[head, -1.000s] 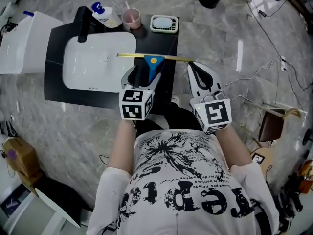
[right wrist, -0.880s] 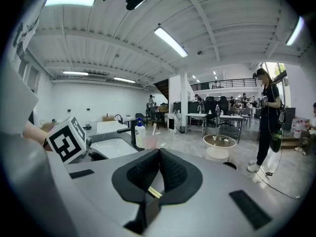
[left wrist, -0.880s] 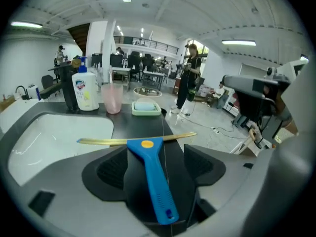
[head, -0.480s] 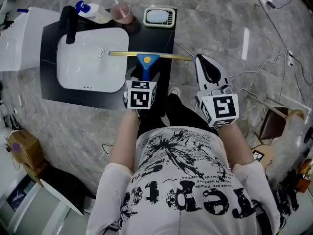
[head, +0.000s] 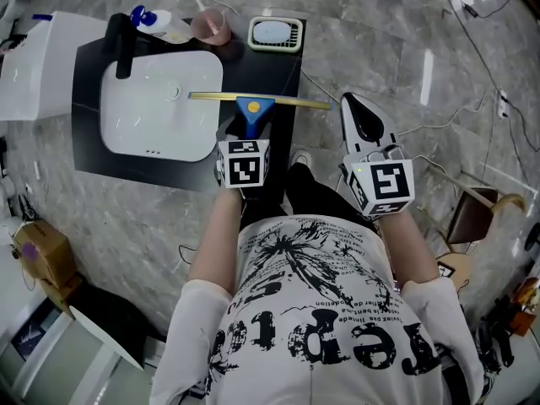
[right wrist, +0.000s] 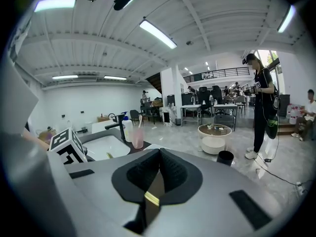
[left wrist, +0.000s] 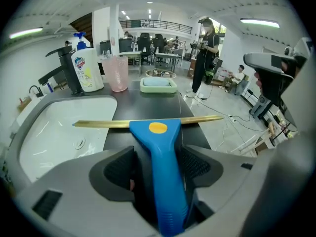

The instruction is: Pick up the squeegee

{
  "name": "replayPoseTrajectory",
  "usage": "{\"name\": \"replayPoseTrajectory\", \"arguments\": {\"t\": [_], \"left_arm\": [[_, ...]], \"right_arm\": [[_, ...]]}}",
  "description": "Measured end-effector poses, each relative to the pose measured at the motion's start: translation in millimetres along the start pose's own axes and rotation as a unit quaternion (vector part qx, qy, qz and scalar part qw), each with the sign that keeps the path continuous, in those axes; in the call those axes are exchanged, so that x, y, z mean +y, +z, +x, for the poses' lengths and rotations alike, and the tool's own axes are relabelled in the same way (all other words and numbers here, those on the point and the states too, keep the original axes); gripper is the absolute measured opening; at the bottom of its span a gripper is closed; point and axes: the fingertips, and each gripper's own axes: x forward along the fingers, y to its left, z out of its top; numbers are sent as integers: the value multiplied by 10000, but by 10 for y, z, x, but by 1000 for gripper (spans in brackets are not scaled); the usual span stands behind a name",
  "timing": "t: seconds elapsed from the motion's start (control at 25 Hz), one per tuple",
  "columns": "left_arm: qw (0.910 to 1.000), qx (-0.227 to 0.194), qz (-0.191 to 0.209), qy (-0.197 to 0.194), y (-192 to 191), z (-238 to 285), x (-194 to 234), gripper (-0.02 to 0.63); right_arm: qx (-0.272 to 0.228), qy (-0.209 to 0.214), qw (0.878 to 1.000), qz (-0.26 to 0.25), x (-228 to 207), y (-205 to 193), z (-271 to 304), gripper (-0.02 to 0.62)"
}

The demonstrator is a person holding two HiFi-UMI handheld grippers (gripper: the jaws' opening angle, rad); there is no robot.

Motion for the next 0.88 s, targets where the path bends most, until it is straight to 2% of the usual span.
{"name": "replayPoseTrajectory", "arguments": {"t": [0.16,0.2,0.28,0.6,0.88], "left_arm": [[9999,132,-2,8,-9,10,32,284],[9999,155,-5,15,-9,7,49,258],[9998,182,34,27,-8,0,71,155],[9997,112,132,-150,-11,-40,118,141],[9979,-137,474,-411,70,-328,125,138]], "right_arm": [[20,-53,10000,3,16,-22,-22,15],[25,-67,10000,5,21,-28,-30,15],[31,-92,10000,2,34,-24,-57,15],[-45,-308,9995,-112,152,95,-203,15],[-125,-641,9978,-118,379,225,-361,15]]}}
